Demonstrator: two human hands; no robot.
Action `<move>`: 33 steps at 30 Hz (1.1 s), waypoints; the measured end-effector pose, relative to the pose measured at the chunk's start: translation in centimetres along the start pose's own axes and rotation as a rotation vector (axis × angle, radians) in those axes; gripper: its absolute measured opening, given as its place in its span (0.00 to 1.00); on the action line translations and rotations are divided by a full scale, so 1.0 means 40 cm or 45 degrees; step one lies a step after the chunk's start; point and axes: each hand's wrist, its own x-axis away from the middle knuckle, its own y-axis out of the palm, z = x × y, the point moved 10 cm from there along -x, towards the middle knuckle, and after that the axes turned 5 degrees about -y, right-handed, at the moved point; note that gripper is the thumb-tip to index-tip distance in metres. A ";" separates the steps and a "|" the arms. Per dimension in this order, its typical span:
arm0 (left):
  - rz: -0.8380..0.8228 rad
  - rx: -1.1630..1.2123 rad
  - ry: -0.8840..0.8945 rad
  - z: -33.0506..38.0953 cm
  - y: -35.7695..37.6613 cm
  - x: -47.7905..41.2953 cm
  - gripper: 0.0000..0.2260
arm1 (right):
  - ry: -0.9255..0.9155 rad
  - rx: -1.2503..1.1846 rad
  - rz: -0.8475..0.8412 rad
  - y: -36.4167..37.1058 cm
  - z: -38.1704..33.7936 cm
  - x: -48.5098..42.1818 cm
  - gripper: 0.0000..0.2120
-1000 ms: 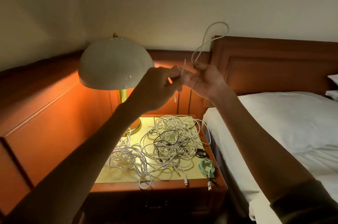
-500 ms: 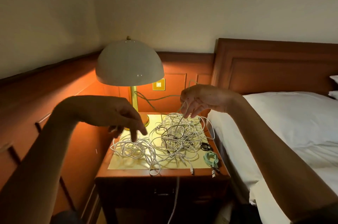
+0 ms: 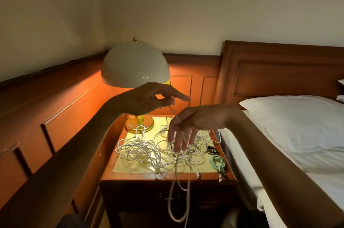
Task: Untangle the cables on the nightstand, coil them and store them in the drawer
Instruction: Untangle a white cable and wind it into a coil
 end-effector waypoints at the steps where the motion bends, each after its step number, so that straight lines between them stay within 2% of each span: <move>1: -0.015 -0.043 -0.046 -0.024 0.003 -0.003 0.14 | 0.012 -0.002 -0.027 0.008 0.003 -0.001 0.14; 4: -0.079 -0.204 -0.233 -0.096 0.010 -0.005 0.13 | -0.001 -0.075 -0.026 0.011 0.014 0.009 0.14; 8: -0.211 -0.062 -0.232 -0.096 0.042 0.023 0.11 | -0.046 -0.215 0.105 -0.025 0.034 0.048 0.12; 10: -0.264 -0.081 -0.253 -0.101 0.048 0.039 0.11 | -0.039 -0.208 0.145 -0.045 0.048 0.063 0.11; 12: -0.283 0.033 -0.183 -0.079 0.053 0.047 0.13 | -0.074 -0.156 0.220 -0.065 0.042 0.064 0.09; 14: -0.231 0.242 -0.111 -0.053 0.058 0.044 0.14 | -0.174 -0.202 0.363 -0.086 0.017 0.052 0.11; 16: -0.156 0.379 -0.092 -0.039 0.065 0.036 0.14 | -0.291 -0.275 0.558 -0.116 -0.005 0.049 0.09; 19: -0.048 0.326 -0.102 -0.039 0.064 0.022 0.16 | -0.423 -0.148 0.829 -0.171 -0.022 0.070 0.07; 21: -0.107 0.369 -0.144 -0.042 0.071 0.023 0.15 | -0.427 -0.103 0.998 -0.203 -0.014 0.086 0.07; 23: -0.195 0.564 -0.182 -0.041 0.085 0.026 0.13 | -0.435 -0.124 1.150 -0.222 -0.004 0.100 0.07; 28: -0.100 1.211 -0.336 -0.048 0.103 0.028 0.11 | -0.505 -0.346 1.386 -0.220 0.029 0.113 0.07; 31: -0.060 1.322 -0.442 -0.065 0.133 0.027 0.09 | -0.497 -0.314 1.548 -0.211 0.048 0.120 0.07; 33: 0.011 1.377 -0.458 -0.069 0.139 0.023 0.09 | -0.490 -0.400 1.618 -0.203 0.070 0.120 0.07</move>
